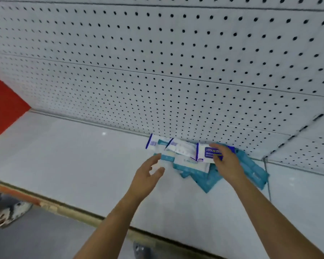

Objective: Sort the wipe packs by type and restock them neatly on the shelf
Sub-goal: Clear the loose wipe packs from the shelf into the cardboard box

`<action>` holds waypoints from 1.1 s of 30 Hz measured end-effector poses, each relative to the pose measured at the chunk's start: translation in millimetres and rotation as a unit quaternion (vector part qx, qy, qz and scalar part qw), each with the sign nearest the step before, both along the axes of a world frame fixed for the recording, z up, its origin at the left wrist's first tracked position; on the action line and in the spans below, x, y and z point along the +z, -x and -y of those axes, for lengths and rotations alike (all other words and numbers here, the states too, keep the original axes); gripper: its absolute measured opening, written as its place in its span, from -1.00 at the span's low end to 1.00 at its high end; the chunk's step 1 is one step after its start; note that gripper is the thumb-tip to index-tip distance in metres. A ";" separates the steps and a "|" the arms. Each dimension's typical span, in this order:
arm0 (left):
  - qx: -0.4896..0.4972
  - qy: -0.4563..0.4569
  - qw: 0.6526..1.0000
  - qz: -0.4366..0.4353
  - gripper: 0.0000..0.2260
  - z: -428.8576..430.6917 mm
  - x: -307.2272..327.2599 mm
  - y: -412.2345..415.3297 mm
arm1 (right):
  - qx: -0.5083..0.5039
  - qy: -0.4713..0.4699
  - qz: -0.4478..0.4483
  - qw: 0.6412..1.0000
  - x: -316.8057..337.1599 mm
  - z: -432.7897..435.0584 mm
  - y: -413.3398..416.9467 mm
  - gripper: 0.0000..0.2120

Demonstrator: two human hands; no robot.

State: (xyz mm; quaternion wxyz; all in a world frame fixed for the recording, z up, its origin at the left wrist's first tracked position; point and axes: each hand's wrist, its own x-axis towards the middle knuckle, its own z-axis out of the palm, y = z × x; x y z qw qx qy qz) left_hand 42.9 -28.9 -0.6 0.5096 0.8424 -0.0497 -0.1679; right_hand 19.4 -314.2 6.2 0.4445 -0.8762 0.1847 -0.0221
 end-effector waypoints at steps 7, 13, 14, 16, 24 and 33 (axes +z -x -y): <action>-0.208 -0.071 0.970 0.103 -0.56 17.0 -13.0 -75.1 | -0.018 0.269 -0.161 0.949 -10.8 -0.8 -21.8 -0.59; -0.332 -0.212 0.892 0.222 -0.61 72.2 -8.4 -116.5 | -0.081 0.294 -0.216 0.928 -4.9 -20.7 -12.1 -0.55; -0.350 -0.245 0.874 0.233 -0.60 78.9 -9.2 -121.4 | -0.088 0.285 -0.225 0.927 -5.6 -22.6 -9.5 -0.58; -0.376 -0.307 0.842 0.235 -0.56 86.5 -11.8 -129.8 | -0.099 0.275 -0.234 0.927 -8.2 -24.4 -4.4 -0.64; -0.357 -0.398 0.822 0.195 -0.43 63.2 -3.0 -148.9 | -0.144 0.210 -0.244 0.936 -5.3 -24.6 -7.0 -0.73; -0.311 -0.163 0.935 -0.050 -0.44 6.6 -8.7 -130.9 | -0.046 -0.066 -0.079 0.994 28.5 -32.2 -15.7 -0.64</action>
